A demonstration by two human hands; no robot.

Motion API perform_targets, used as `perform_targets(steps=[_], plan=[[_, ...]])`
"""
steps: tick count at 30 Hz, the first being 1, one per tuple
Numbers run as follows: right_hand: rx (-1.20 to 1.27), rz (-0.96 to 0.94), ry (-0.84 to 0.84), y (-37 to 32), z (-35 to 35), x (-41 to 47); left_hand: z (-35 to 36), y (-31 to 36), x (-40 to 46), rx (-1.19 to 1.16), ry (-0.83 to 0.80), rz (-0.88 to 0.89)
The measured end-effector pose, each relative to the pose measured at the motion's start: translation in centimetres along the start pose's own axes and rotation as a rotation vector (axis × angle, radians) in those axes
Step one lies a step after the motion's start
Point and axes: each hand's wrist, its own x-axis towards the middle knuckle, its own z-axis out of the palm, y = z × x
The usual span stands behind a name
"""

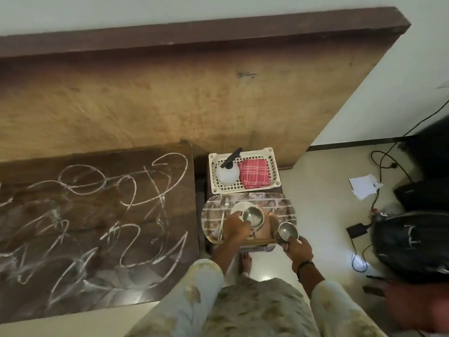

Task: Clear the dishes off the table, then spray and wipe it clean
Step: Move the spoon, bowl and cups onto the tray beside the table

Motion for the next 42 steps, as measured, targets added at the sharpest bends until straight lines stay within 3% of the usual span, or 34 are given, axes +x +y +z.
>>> perform_targets(steps=[4,13,19,23,26,29,33,35,37,42], plan=[[-0.012,0.028,-0.096,-1.6,0.9,1.2,2.7,3.3,1.5,0.099,-0.004,0.003],[-0.066,0.039,-0.003,-2.1,3.9,5.4,8.7,6.1,7.2,0.170,0.005,-0.052],[-0.174,0.039,-0.051,-1.8,4.0,7.0,10.6,5.7,9.1,0.192,0.016,-0.110],[-0.250,-0.157,0.012,-3.0,3.1,7.0,10.8,5.4,9.5,0.243,-0.034,-0.153],[-0.285,-0.439,0.038,-6.1,3.6,6.7,9.9,5.5,9.3,0.248,0.024,-0.070],[-0.314,-0.601,-0.098,-10.5,6.2,7.6,7.9,4.9,9.2,-0.032,0.261,0.046],[-0.428,-0.607,-0.302,-15.7,11.5,9.8,3.4,1.7,12.3,-0.380,0.448,0.090],[-0.457,-0.533,-0.354,-16.1,14.2,12.7,0.8,0.7,14.2,-0.483,0.440,0.076],[-0.506,-0.440,-0.302,-15.8,16.7,15.4,-1.5,0.4,16.6,-0.464,0.377,0.145],[-0.733,-0.481,-0.002,-15.7,19.2,14.8,-4.5,2.2,21.7,-0.180,0.118,0.505]])
